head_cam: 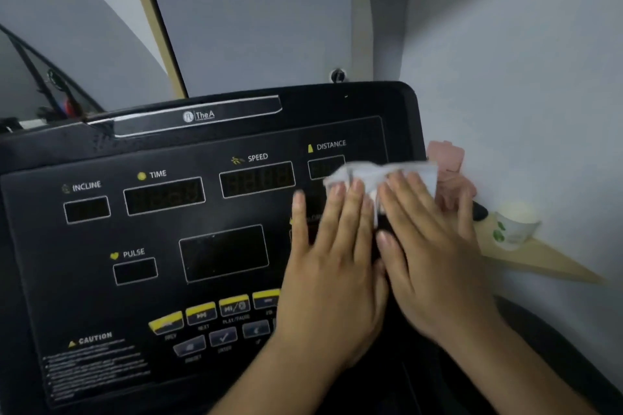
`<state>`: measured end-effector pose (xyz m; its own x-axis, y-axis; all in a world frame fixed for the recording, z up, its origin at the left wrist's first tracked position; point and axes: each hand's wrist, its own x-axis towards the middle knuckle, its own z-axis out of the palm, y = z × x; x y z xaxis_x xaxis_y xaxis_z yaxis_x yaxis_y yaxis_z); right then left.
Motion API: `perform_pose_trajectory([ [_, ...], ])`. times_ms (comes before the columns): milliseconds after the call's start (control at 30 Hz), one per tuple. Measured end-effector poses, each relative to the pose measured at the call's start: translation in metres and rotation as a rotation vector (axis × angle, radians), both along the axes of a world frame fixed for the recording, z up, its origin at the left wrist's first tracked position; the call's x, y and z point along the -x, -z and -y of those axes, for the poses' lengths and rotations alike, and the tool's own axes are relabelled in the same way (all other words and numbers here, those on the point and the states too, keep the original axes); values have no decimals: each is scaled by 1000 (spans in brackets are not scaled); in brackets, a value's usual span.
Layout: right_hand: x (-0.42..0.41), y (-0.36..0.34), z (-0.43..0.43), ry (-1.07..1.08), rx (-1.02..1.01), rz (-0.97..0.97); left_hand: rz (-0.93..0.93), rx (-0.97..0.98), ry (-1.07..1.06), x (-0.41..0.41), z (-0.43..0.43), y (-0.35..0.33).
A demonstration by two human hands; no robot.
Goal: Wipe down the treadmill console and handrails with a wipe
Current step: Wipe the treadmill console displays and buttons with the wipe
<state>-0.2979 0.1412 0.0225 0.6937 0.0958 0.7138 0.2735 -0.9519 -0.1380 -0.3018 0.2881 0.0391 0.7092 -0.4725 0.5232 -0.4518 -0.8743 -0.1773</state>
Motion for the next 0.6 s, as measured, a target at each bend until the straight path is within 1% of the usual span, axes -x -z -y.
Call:
perform_pose_trajectory([
  [67, 11, 14, 1, -9, -24, -19, -23, -3, 29, 9, 3, 13],
  [100, 10, 14, 3, -11, -20, -27, -10, -34, 20, 9, 5, 15],
  [200, -4, -13, 8, -9, -21, -21, 40, -78, -11, 1, 15, -1],
  [267, -4, -16, 11, -28, -10, -26, 9, -57, -2, 4, 15, 1],
  [367, 19, 25, 10, -42, 14, -55, -62, -25, 41, 23, 1, 28],
  [433, 30, 38, 8, -43, 24, -82, -59, -61, 43, 28, -6, 36],
  [533, 20, 18, 8, -28, 43, -83, 6, -88, 13, 22, -5, 22],
  [600, 12, 6, 4, -28, 27, -73, -13, -72, 1, 19, -2, 19],
])
